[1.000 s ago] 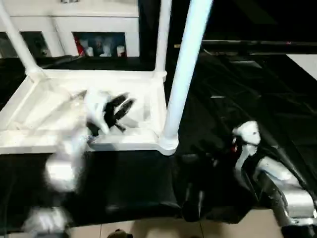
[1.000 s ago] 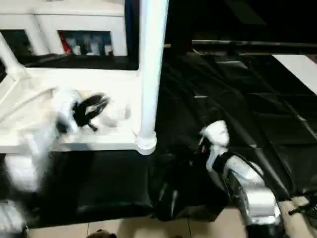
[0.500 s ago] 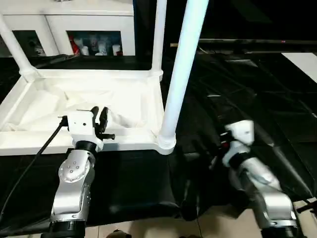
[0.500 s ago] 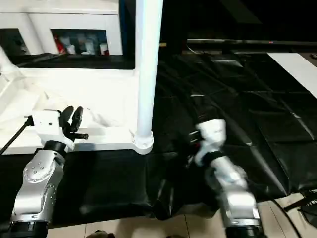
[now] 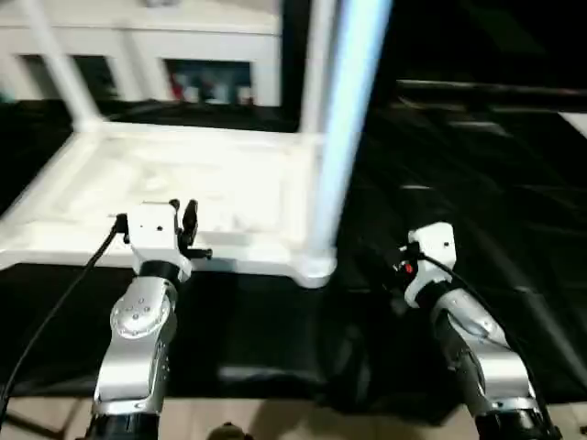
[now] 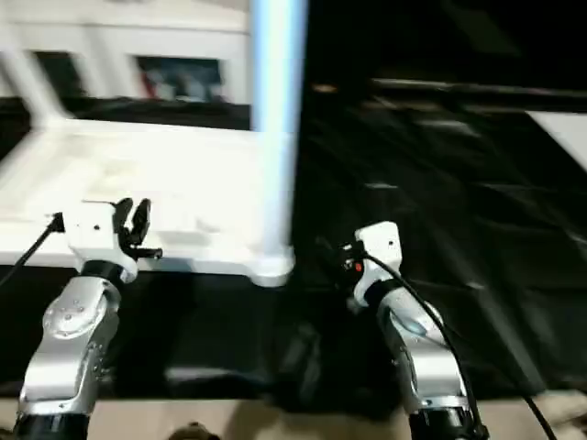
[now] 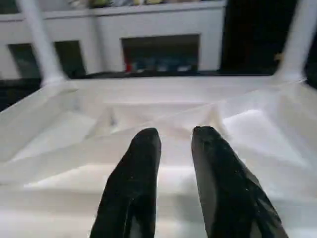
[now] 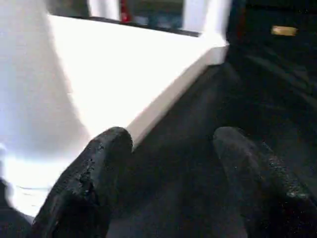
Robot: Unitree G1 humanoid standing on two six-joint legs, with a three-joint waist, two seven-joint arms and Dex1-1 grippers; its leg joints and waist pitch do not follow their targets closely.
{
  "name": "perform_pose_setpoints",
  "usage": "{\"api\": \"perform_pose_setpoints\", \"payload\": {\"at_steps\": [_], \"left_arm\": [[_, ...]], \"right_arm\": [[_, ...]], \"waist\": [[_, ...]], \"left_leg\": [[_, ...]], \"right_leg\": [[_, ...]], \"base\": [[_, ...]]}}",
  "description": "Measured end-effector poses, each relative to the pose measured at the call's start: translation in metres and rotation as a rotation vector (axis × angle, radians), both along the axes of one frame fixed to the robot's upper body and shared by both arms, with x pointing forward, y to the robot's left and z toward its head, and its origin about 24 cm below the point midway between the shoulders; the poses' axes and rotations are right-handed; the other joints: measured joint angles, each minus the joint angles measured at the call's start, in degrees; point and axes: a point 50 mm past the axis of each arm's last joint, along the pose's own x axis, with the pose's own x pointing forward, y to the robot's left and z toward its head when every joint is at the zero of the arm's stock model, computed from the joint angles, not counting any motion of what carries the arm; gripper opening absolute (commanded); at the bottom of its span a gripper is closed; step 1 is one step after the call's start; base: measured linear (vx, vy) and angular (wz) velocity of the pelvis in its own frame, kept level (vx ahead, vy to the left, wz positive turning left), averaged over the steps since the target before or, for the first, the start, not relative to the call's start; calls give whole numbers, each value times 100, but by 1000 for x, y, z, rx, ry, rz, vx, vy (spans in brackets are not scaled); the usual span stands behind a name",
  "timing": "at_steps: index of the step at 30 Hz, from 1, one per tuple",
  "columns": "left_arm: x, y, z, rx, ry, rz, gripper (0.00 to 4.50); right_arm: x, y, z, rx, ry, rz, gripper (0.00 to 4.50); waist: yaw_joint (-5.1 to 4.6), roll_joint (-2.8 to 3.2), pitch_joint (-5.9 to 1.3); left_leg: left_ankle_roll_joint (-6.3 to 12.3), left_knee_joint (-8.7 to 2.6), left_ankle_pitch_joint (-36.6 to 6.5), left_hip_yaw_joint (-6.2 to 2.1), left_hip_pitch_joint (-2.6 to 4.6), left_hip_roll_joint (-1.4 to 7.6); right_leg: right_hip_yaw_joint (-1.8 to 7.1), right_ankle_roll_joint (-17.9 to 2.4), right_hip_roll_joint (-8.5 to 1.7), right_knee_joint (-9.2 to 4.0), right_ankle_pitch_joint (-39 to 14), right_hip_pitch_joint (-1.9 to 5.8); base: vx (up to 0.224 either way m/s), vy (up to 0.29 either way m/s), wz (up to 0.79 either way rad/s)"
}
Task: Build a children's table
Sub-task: Rotate leg to tighten
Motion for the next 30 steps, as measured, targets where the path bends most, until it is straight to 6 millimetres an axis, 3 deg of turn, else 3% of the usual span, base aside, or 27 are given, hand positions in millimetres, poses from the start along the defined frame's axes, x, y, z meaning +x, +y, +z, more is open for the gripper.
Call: {"api": "perform_pose_setpoints", "payload": {"at_steps": [3, 6, 12, 20, 22, 23, 24, 25, 26, 27, 30], "left_arm": [[1, -1, 0, 3, 0, -5, 126], [1, -3, 1, -8, -3, -10, 126], [3, -13, -7, -23, 28, -56, 126], [6, -26, -6, -50, 20, -107, 126], [6, -30, -6, -56, 19, -122, 126], [6, -32, -6, -55, 19, -129, 126], [6, -33, -7, -56, 22, -130, 126], [5, -32, -7, -56, 22, -129, 126], [5, -31, -8, -56, 26, -127, 126], [3, -29, -10, -55, 32, -120, 126], [3, -25, -10, -64, 32, -106, 126]], "right_arm": [[0, 0, 0, 1, -2, 6, 319], [-1, 0, 0, 1, 0, 7, 319], [-2, -2, -2, 2, 5, 4, 319], [5, -7, 8, -9, -34, -3, 319], [6, -10, 8, -18, -40, -8, 319], [6, -12, 7, -24, -33, -12, 319], [6, -13, 7, -24, -34, -15, 319], [6, -13, 7, -24, -39, -15, 319], [6, -12, 8, -18, -46, -16, 319], [8, -8, 10, -4, -54, -14, 319], [7, -7, 11, 6, -57, -21, 319]], "waist": [[-66, -10, 3], [-172, -25, 5], [-322, -109, -3], [-331, -119, -6], [-358, -110, 3], [-361, -104, 3], [-365, -74, 11], [-364, -61, 13], [-365, -41, 12], [-366, -36, 18], [-385, -44, 4]], "left_leg": [[-16, -14, -7, 124, 37, -6], [-16, -17, -7, 187, 42, -11], [-16, -27, -7, 198, 37, -16], [-18, -85, -6, 213, 16, -9], [-15, -135, -5, 71, -24, -48], [-13, -154, -5, 5, -20, -48], [-13, -162, -6, -82, -14, -31], [-12, -163, -5, -110, -12, -24], [-19, -183, -10, -79, 86, 29], [-29, -217, -45, -52, 164, 28], [-2, -238, -128, 35, 278, -16]], "right_leg": [[122, 29, -5, -52, 29, 26], [186, 109, -11, -67, 3, 18], [218, 248, -9, -78, 54, -6], [221, 272, -2, -58, 51, -68], [-14, 312, -89, -147, 12, 51], [-153, 313, -119, -227, 3, 139], [-312, 312, -130, -333, -4, 273], [-385, 312, -135, -374, -16, 337], [-393, 313, -107, -431, -46, 416], [-338, 271, -87, -432, -106, 450], [-154, 151, -90, -285, -255, 491]], "base": [[-36, 80, 7], [0, 0, 0], [0, 0, 0], [0, 0, 0], [22, -10, 18], [44, -19, 35], [81, -13, 53], [121, -11, 48], [121, -11, 48], [117, -9, 26], [128, -4, 7]]}}
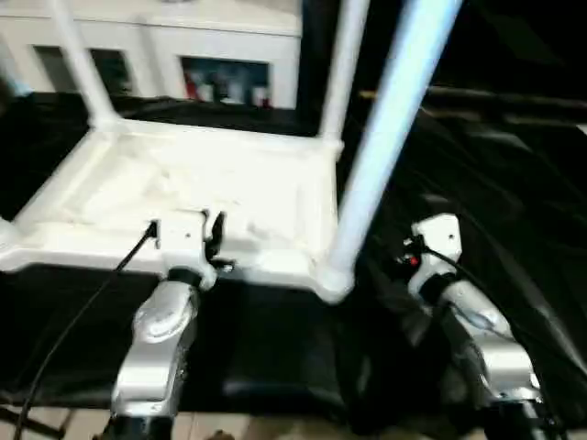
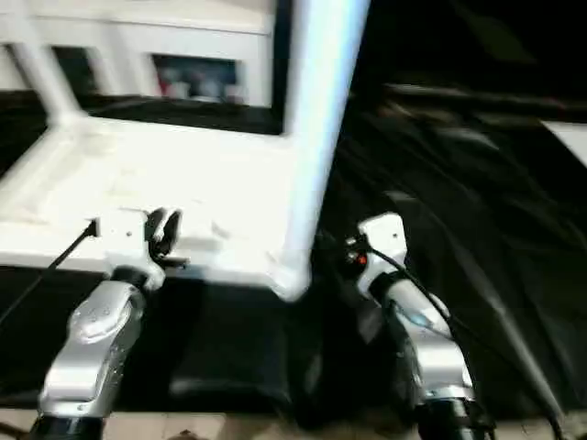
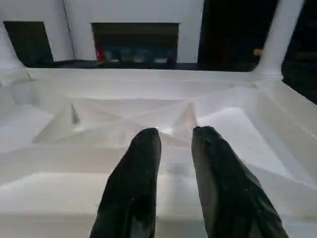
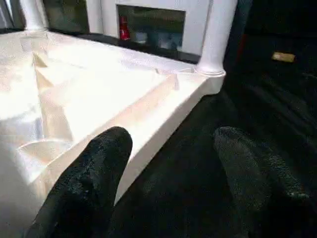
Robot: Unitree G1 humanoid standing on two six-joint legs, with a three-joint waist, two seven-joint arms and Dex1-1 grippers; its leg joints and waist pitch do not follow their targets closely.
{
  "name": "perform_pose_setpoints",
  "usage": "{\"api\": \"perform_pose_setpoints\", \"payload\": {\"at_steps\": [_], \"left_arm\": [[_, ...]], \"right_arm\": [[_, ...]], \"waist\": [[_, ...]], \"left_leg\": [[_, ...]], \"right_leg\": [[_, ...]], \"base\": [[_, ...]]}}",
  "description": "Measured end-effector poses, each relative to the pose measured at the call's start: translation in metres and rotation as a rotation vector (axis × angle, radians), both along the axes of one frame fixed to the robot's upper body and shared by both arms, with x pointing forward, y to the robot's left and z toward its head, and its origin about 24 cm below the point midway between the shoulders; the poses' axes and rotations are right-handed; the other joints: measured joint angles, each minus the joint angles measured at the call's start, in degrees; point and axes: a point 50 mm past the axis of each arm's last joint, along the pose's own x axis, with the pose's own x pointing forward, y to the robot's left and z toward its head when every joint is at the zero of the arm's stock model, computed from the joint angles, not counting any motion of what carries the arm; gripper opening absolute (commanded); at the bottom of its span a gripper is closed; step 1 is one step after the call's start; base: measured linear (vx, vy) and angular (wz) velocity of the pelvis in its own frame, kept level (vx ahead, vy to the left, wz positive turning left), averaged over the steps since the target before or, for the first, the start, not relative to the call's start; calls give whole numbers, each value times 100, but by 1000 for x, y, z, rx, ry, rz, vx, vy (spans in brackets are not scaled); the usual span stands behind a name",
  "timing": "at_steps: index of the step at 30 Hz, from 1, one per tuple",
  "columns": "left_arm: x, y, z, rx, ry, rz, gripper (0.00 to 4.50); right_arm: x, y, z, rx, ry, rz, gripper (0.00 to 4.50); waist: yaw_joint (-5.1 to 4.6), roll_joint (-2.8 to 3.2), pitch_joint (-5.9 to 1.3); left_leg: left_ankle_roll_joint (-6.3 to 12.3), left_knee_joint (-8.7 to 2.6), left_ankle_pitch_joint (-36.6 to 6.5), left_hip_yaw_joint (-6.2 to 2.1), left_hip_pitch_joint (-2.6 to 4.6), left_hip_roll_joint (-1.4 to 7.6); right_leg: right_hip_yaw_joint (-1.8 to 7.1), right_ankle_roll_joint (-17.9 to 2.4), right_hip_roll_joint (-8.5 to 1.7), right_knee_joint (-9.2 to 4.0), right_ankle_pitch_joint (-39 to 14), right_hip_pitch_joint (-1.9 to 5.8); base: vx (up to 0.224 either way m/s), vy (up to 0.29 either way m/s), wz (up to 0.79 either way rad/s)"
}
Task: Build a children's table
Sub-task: Rotate leg to tighten
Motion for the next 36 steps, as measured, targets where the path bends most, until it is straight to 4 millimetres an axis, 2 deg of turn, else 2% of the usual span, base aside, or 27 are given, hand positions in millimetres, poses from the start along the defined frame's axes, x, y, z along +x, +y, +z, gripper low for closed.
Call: {"api": "perform_pose_setpoints", "payload": {"at_steps": [1, 2, 3, 5, 6, 8, 9, 10, 11, 13, 15, 17, 18, 20, 24, 31, 32, 34, 36], "left_arm": [[1, -1, 1, -5, -3, -5, 126], [2, -3, 2, -11, -9, -18, 126], [2, -7, 3, -15, -11, -36, 126], [2, -11, 2, -15, -7, -58, 126], [2, -12, 2, -16, -6, -61, 126], [1, -12, 1, -20, -5, -72, 126], [-1, -11, -1, -34, 6, -101, 126], [-3, -10, -2, -37, 16, -132, 157], [-3, -8, -2, -35, 21, -158, 157], [-2, -2, 1, -19, 27, -264, 162], [3, -1, 8, 6, 18, -377, 189], [8, -3, 15, 59, 21, -501, 202], [11, -7, 17, 128, 62, -656, 203], [13, -13, 18, 177, 103, -805, 220], [23, -19, 12, 290, 255, -1049, 253], [62, -18, 28, 517, 366, -1130, 299], [66, -17, 29, 541, 377, -1123, 328], [73, -19, 31, 552, 381, -1102, 328], [78, -23, 32, 544, 376, -1089, 349]], "right_arm": [[-1, -2, 0, -3, -1, -3, 319], [-4, -6, 0, -9, -3, -12, 319], [-6, -12, -2, -17, 4, -28, 319], [-8, -17, -4, -22, 12, -38, 319], [-8, -17, -4, -20, 12, -35, 319], [-8, -17, -4, -18, 11, -30, 319], [-8, -17, -4, -23, 12, -16, 319], [-8, -18, -3, -33, 13, 0, 319], [-9, -20, -3, -47, 13, 14, 319], [-10, -26, -1, -77, 19, 55, 319], [-11, -31, 0, -95, 24, 89, 319], [-11, -35, 1, -113, 33, 118, 319], [-11, -40, 0, -137, 50, 153, 319], [-9, -48, 3, -171, 57, 179, 319], [-11, -55, 9, -228, 72, 289, 319], [-16, -55, 13, -273, 95, 434, 319], [-17, -54, 13, -276, 97, 447, 319], [-19, -54, 11, -278, 104, 460, 319], [-20, -52, 10, -277, 107, 471, 319]], "waist": [[-2, -6, -12], [4, -9, -27], [16, -10, -50], [18, -15, -53], [21, -16, -53], [51, -20, -50], [71, -18, -47], [90, -19, -45], [94, -24, -32], [112, -46, -6], [124, -60, 12], [118, -61, 13], [120, -64, 15], [98, -54, 11], [75, -57, 14], [68, -45, 21], [64, -44, 21], [70, -40, 19], [84, -39, 18]], "left_leg": [[40, 35, -20, 21, -64, -6], [69, 95, -40, 16, -137, -11], [60, 182, -34, -2, -203, -14], [61, 274, -35, -30, -303, -12], [59, 281, -34, -40, -340, -10], [3, 265, -5, -27, -371, -9], [-41, 251, 21, -8, -355, -1], [-35, 246, 20, 2, -337, 4], [-59, 232, 35, 15, -305, 23], [-88, 191, 73, 55, -207, 40], [-90, 166, 72, 72, -142, 41], [-90, 136, 72, 72, -132, 34], [-90, 99, 72, 71, -131, 25], [-91, 45, 74, 84, -148, 10], [-75, 48, 171, 143, -165, 9], [-75, 42, 171, 156, -168, 9], [-75, 42, 171, 157, -168, 9], [-74, 46, 171, 158, -168, 8], [-73, 46, 172, 172, -169, 8]], "right_leg": [[42, 21, -2, 47, -21, -28], [79, 88, -1, 104, -53, -92], [137, 116, 10, 264, -48, -206], [283, 116, 55, 420, -48, -350], [322, 132, 72, 433, -57, -395], [371, 229, 75, 388, -86, -430], [382, 228, 74, 414, -78, -441], [383, 203, 74, 432, -77, -438], [386, 166, 76, 437, -80, -425], [392, 139, 75, 436, -44, -361], [403, 166, 71, 429, -57, -345], [404, 166, 69, 401, -58, -341], [399, 166, 64, 363, -57, -341], [401, 161, 49, 302, -54, -333], [397, 122, 10, 257, 141, -378], [392, 122, 1, 187, 141, -388], [392, 121, 1, 180, 141, -388], [388, 106, -3, 168, 151, -391], [391, 48, -6, 152, 186, -393]], "base": [[59, 8, -3], [59, 8, -3], [0, 0, 0], [0, 0, 0], [-81, -15, -4], [-131, -24, -3], [-173, -27, -2], [-170, -32, -2], [-170, -32, -2], [-148, -30, 0], [-147, -21, 1], [-132, 0, -2], [-104, 11, -3], [-72, 27, -9], [-69, 32, -9], [-14, 6, -2], [0, 0, 0], [0, 0, 0], [0, 0, 0]]}}
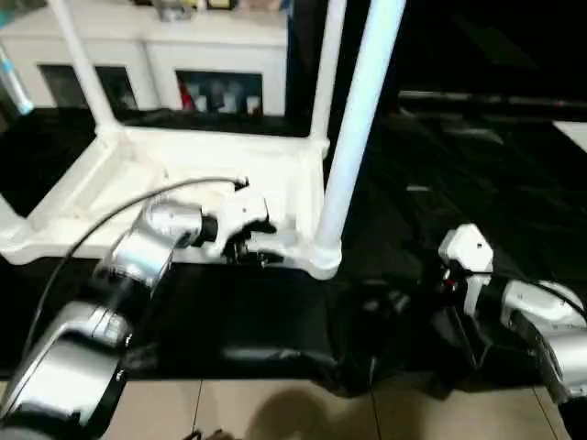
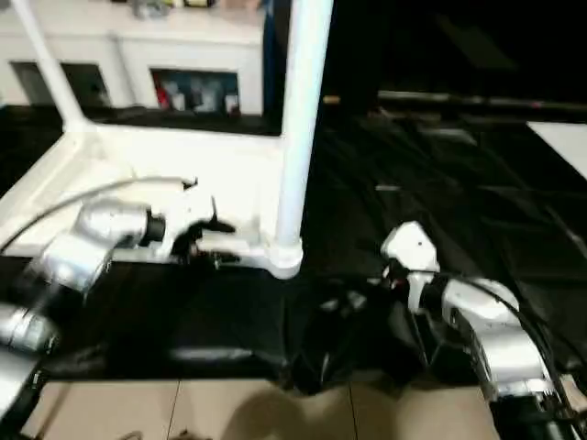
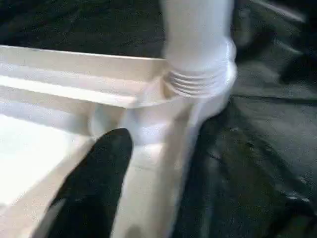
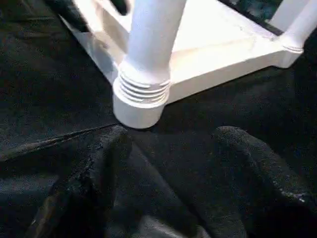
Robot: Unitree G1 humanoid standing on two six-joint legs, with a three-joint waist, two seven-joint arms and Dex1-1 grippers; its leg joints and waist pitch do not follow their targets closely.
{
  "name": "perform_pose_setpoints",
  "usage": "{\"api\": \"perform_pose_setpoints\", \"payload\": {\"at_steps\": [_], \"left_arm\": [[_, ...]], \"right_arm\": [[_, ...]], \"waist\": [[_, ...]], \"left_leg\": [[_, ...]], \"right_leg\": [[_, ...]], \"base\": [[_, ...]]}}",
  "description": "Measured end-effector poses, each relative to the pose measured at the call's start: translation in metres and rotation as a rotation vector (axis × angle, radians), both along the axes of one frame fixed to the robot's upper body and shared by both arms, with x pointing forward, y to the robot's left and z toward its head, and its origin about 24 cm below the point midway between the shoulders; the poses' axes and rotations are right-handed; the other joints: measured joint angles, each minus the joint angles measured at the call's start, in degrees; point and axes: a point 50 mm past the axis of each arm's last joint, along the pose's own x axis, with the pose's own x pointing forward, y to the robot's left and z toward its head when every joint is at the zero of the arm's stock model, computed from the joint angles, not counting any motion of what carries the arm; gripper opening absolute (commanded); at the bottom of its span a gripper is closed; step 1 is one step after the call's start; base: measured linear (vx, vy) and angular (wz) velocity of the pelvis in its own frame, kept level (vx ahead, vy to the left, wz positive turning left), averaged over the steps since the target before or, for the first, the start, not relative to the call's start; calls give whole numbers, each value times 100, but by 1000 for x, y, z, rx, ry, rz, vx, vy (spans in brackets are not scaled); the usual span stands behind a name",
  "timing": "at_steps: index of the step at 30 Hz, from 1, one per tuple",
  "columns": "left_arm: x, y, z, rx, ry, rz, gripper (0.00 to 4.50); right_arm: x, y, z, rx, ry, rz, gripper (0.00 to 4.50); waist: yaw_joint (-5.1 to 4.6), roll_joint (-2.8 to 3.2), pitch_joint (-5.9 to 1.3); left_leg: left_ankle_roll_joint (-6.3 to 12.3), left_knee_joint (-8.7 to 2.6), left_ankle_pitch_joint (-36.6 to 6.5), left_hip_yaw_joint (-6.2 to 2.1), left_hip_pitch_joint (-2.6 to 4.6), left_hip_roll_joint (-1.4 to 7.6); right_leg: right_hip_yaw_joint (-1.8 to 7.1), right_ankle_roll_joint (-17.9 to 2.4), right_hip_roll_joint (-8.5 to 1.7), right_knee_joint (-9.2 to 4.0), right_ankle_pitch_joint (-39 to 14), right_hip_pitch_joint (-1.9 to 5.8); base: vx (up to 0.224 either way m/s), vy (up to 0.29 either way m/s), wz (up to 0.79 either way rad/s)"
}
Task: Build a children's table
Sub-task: Rotate leg to tighten
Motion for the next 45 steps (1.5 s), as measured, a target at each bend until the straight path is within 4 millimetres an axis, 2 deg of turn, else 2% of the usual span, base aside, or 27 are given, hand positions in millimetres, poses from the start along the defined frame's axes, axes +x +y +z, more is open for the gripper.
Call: {"api": "perform_pose_setpoints", "payload": {"at_steps": [3, 8, 11, 13, 17, 21, 26, 28, 34, 38, 40, 43, 45], "left_arm": [[2, -6, -4, -6, 20, -9, 349], [2, -2, -17, 41, 99, -27, 349], [3, -2, -16, 62, 129, -55, 324], [5, -3, -13, 73, 121, -67, 312], [7, 0, -14, 95, 126, -55, 281], [4, 9, -19, 110, 192, -57, 253], [6, 17, -13, 92, 209, -34, 221], [6, 17, -14, 77, 214, -30, 189], [6, 11, -15, 35, 226, -38, 140], [6, 10, -16, 44, 208, -30, 120], [6, 9, -17, 69, 195, -35, 94], [6, 7, -20, 96, 186, -41, 83], [6, 7, -21, 113, 177, -49, 59]], "right_arm": [[-5, 2, -3, 0, 13, 18, 319], [-6, 3, -5, 0, 22, 27, 319], [-7, 3, -5, 1, 24, 32, 319], [-6, 3, -4, -1, 24, 35, 319], [-6, 3, -4, -1, 25, 40, 319], [-7, 3, -4, -1, 28, 45, 319], [-8, 3, -5, 1, 44, 62, 319], [-8, 5, -5, 2, 42, 69, 319], [-13, 9, -2, 41, 71, 132, 319], [-13, 9, -1, 40, 71, 139, 319], [-13, 9, -1, 40, 71, 139, 319], [-13, 9, -1, 40, 72, 141, 319], [-13, 10, -1, 40, 73, 143, 319]], "waist": [[21, 1, -1], [29, 0, -2], [48, 5, -6], [74, 8, -7], [134, 8, -7], [189, 8, -7], [211, 8, -7], [207, 7, -7], [207, 7, -7], [204, 7, -7], [201, 7, -7], [198, 9, -6], [194, 9, -6]], "left_leg": [[59, 1, 38, 9, 3, 2], [73, 6, 75, 13, -7, 8], [77, 4, 74, 13, -44, 17], [113, 2, 88, 14, -108, 17], [120, 8, 85, 20, -145, 22], [107, 15, 90, 25, -143, 28], [100, 26, 99, 30, -110, 24], [100, 26, 99, 31, -92, 23], [100, 22, 99, 31, -99, 25], [101, 19, 99, 33, -115, 25], [101, 19, 99, 33, -116, 25], [101, 20, 100, 33, -112, 25], [101, 20, 99, 33, -107, 25]], "right_leg": [[-2, -48, 0, 1, 60, 0], [-3, -53, -2, 3, 185, -23], [-8, -7, 2, 10, 156, -64], [-15, -7, 2, 12, 151, -119], [-12, -10, 2, 41, 149, -174], [-12, -12, 2, 56, 148, -176], [0, -24, -4, 69, 156, -144], [3, -23, -4, 69, 155, -129], [-2, -18, -4, 65, 152, -132], [-3, -18, -4, 62, 153, -148], [-3, -18, -4, 63, 153, -150], [-2, -18, -4, 63, 153, -146], [0, -19, -4, 63, 153, -143]], "base": [[0, 0, 0], [34, -3, -2], [74, -7, -3], [34, -2, 0], [0, 0, 0], [0, 0, 0], [0, 0, 0], [0, 0, 0], [0, 0, 0], [0, 0, 0], [0, 0, 0], [0, 0, 0], [0, 0, 0]]}}
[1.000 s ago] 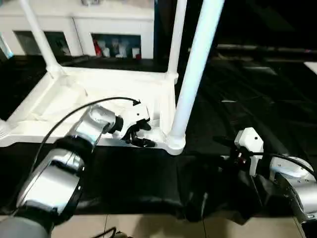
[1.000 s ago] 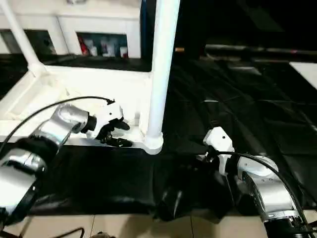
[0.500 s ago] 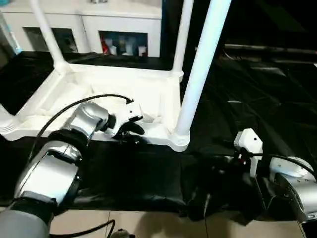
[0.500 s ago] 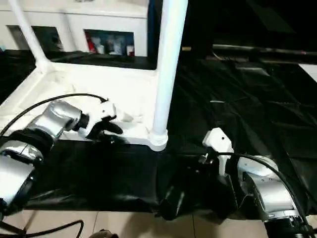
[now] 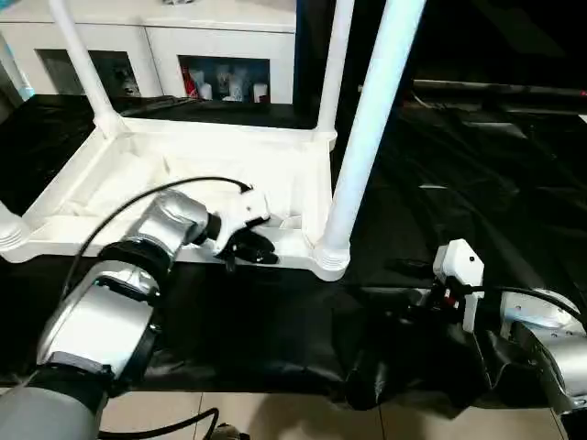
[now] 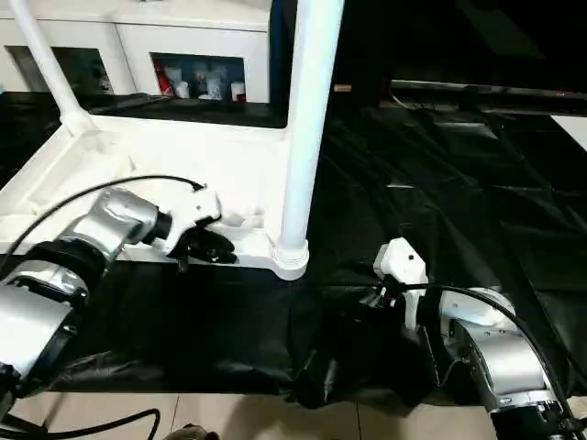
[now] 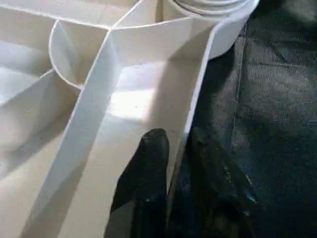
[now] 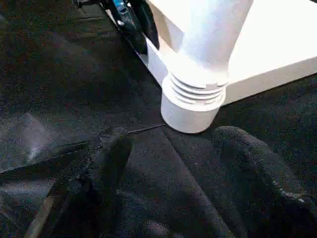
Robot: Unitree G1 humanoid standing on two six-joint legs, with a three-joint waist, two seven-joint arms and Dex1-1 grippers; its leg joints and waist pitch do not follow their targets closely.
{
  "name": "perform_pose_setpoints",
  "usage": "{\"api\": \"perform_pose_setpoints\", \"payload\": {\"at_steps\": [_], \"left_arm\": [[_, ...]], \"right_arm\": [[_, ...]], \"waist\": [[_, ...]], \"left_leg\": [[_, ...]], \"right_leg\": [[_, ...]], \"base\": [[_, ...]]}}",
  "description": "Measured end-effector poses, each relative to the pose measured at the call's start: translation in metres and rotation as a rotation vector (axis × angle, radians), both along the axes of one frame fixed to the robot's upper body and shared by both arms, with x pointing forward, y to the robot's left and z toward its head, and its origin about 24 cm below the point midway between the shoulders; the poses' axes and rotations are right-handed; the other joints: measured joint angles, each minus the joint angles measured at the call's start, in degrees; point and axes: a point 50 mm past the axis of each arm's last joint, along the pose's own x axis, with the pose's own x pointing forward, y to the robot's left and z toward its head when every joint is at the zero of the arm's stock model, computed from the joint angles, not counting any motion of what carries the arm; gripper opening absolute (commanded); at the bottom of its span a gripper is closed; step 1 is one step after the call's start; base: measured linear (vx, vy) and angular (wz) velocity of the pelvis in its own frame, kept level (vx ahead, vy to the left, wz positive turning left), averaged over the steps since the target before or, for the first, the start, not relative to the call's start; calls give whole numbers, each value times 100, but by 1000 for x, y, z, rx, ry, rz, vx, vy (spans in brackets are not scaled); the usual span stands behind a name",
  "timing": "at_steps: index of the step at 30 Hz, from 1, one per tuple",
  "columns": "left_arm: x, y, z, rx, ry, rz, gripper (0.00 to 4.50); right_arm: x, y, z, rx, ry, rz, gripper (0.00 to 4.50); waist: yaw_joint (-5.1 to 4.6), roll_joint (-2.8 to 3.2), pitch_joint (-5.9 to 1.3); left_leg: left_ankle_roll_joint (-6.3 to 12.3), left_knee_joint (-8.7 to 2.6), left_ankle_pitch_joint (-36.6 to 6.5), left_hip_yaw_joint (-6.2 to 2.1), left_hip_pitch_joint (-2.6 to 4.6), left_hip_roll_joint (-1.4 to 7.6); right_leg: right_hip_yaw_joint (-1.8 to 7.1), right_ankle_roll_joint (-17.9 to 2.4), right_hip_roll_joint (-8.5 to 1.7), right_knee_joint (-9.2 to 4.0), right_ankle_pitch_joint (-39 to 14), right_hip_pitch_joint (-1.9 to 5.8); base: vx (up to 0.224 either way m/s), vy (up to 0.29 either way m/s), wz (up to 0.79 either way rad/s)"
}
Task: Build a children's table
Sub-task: Rotate leg to tighten
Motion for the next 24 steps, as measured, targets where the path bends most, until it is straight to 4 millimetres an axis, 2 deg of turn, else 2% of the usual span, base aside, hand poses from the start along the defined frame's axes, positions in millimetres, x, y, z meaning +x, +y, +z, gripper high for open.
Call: {"api": "perform_pose_setpoints", "payload": {"at_steps": [10, 18, 24], "left_arm": [[1, -3, 3, 26, -4, -41, 7], [-3, -5, 2, -65, 86, -26, 0], [-14, -7, -15, -173, 69, -25, 0]], "right_arm": [[-1, 0, -1, 12, 19, 3, 319], [1, 2, -2, 62, 46, -32, 395], [8, 7, -6, 88, -10, -134, 437]], "waist": [[-57, 1, 0], [-33, 10, 4], [-18, 16, -1]], "left_leg": [[-1, -17, -1, 11, -3, 0], [-1, -21, -1, 23, -10, 6], [-1, -23, -1, 25, -5, 6]], "right_leg": [[8, 1, 3, -4, -1, -17], [12, 1, 5, -4, -1, -30], [12, 1, 3, -8, -1, -24]], "base": [[0, 0, 0], [0, 0, 0], [0, 0, 0]]}}
